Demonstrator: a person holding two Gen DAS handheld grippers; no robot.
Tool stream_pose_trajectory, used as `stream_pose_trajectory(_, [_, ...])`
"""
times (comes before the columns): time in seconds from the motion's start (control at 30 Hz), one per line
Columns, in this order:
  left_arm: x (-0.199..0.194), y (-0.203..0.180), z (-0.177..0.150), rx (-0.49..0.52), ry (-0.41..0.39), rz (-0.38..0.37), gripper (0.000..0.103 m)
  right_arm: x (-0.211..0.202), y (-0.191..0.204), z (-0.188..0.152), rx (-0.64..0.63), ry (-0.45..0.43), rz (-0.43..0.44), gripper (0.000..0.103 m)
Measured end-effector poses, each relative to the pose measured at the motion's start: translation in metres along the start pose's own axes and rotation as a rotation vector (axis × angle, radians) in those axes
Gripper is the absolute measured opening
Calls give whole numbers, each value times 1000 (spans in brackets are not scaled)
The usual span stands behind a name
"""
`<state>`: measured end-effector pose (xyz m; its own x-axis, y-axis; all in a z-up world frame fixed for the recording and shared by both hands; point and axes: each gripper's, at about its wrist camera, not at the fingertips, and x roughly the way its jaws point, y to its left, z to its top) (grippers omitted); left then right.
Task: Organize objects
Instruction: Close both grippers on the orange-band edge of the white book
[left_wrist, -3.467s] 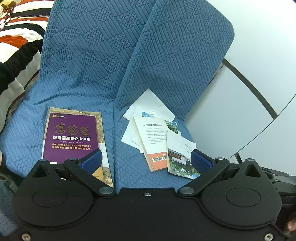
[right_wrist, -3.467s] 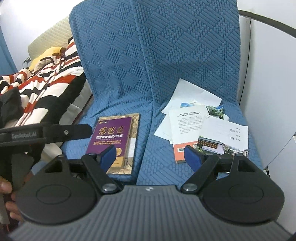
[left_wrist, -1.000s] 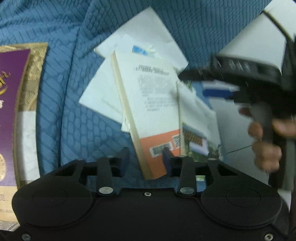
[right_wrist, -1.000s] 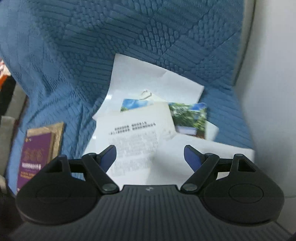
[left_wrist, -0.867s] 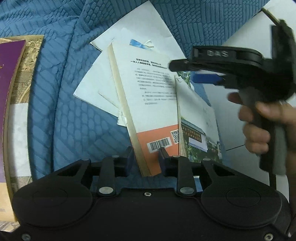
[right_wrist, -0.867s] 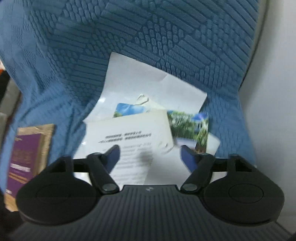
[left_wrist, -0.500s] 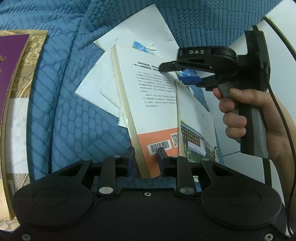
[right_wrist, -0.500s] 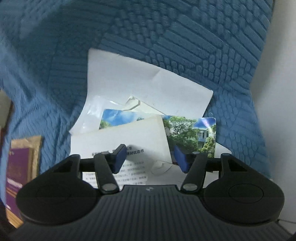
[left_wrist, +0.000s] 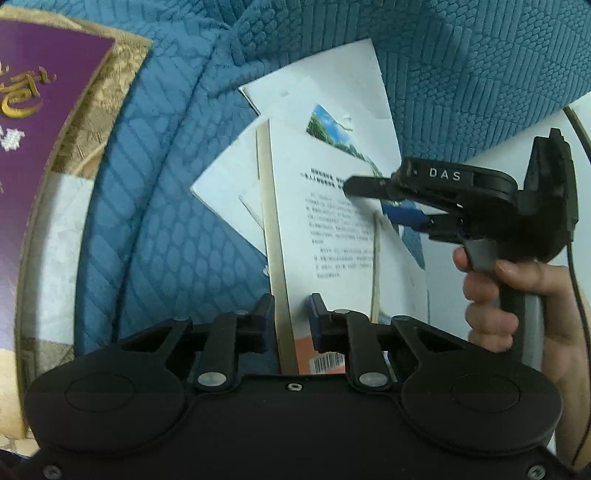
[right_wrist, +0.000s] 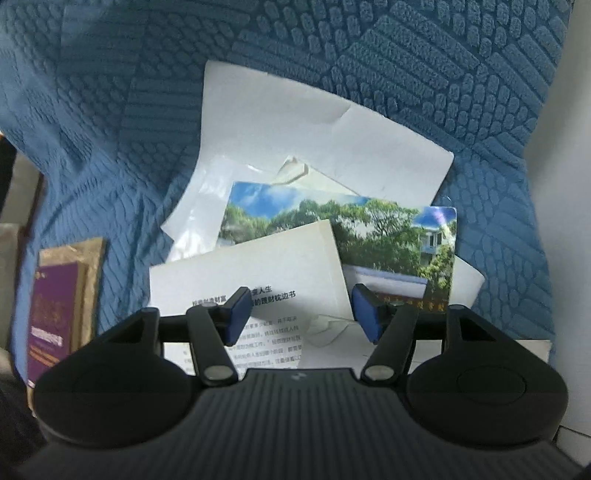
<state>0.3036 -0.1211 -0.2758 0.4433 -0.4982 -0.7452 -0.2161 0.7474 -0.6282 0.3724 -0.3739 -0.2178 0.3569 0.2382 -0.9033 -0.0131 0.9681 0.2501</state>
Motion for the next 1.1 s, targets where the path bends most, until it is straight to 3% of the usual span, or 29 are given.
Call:
stream_pose_trajectory(0.13, [-8,4,7,-25,-11,2,13,1,3,-3,33,22,8,67])
stream_pose_trajectory(0.4, [-29,15,10,-19,-6,38,13,-2,19,-20,57,49,18,67])
stream_pose_trajectory(0.93, [-74,40,-8,11,-1,113,14,-20,44,-82,108,98,77,67])
stream_pose_trajectory(1.1, [-86,41,-12,43,5,87,22,-26,38,-105,210,70,101,66])
